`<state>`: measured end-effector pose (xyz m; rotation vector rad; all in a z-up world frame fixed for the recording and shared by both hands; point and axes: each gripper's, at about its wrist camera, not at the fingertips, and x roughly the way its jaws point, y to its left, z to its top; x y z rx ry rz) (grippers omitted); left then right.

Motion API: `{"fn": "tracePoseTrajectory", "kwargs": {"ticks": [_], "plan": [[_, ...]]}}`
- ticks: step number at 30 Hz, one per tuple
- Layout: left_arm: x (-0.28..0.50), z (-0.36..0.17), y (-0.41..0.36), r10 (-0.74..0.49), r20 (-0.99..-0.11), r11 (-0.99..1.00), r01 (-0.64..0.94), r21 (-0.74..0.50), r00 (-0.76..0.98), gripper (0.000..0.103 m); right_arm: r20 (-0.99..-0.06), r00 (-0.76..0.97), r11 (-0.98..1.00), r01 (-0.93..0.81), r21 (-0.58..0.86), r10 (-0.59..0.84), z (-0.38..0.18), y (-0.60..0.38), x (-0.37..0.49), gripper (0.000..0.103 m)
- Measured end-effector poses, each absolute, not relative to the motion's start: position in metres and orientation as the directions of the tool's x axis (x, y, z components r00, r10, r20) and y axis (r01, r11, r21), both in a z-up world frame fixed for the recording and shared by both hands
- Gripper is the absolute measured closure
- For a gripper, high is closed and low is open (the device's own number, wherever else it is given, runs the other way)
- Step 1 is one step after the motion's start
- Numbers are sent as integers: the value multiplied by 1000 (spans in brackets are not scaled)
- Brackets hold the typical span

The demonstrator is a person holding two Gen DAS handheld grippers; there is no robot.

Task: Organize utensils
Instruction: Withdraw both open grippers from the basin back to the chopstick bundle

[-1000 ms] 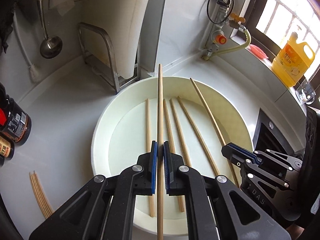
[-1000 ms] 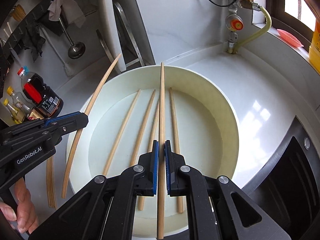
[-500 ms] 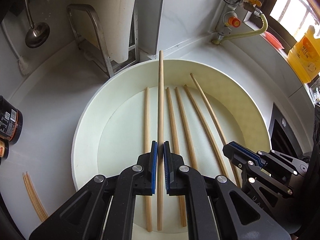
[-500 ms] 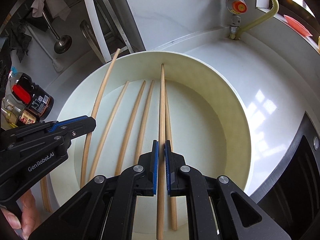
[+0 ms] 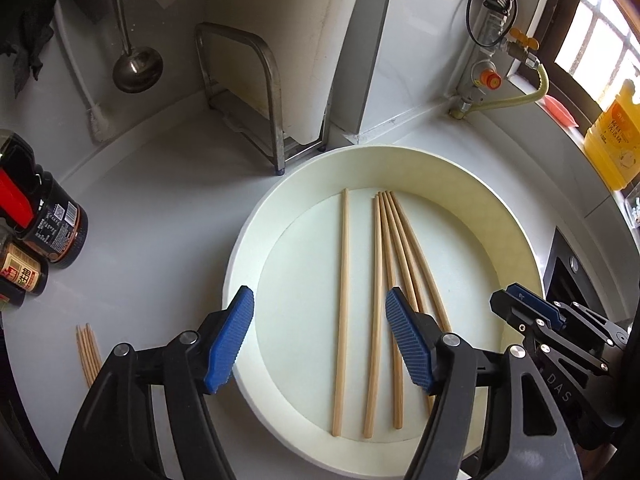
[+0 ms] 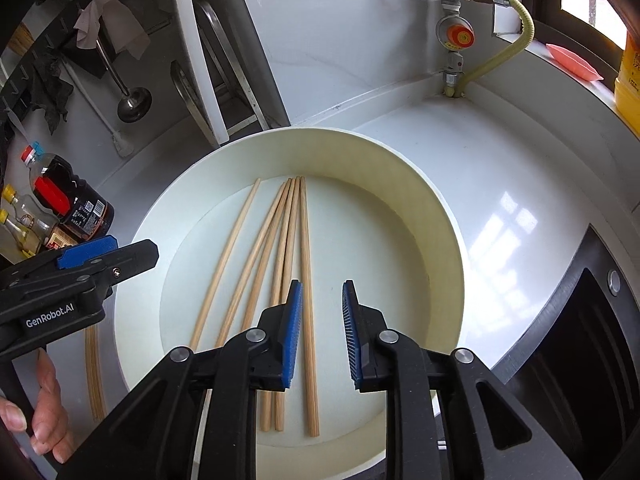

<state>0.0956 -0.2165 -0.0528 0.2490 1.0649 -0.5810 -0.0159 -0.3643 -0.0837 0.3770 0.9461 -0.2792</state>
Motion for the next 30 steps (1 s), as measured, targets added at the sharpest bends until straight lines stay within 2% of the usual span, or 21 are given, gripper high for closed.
{"fn": "tracePoseTrajectory", "kwargs": {"ticks": [7,11,15,18,22,30], "plan": [[83,-42,-188,-315,-868,841,537,-67,385,28,-821,565,912,375,168,-82,-69,-346,-25,76],[74,-35,-171,-312,-863,850,523,-67,398,27,-808,583,923,350,159,-82,-57,-331,-29,67],[65,-28,-151,-312,-856,859,508,-68,413,23,-796,600,937,318,147,-79,-46,-316,-33,66],[57,-24,-136,-309,-849,866,495,-65,429,21,-786,613,944,299,141,-77,-40,-303,-36,57],[50,-26,-115,-299,-849,878,474,-67,435,21,-784,618,953,272,136,-65,-37,-286,-37,56],[41,-30,-62,-270,-851,910,407,-73,451,20,-782,622,972,199,123,-28,-32,-244,-31,47]]}}
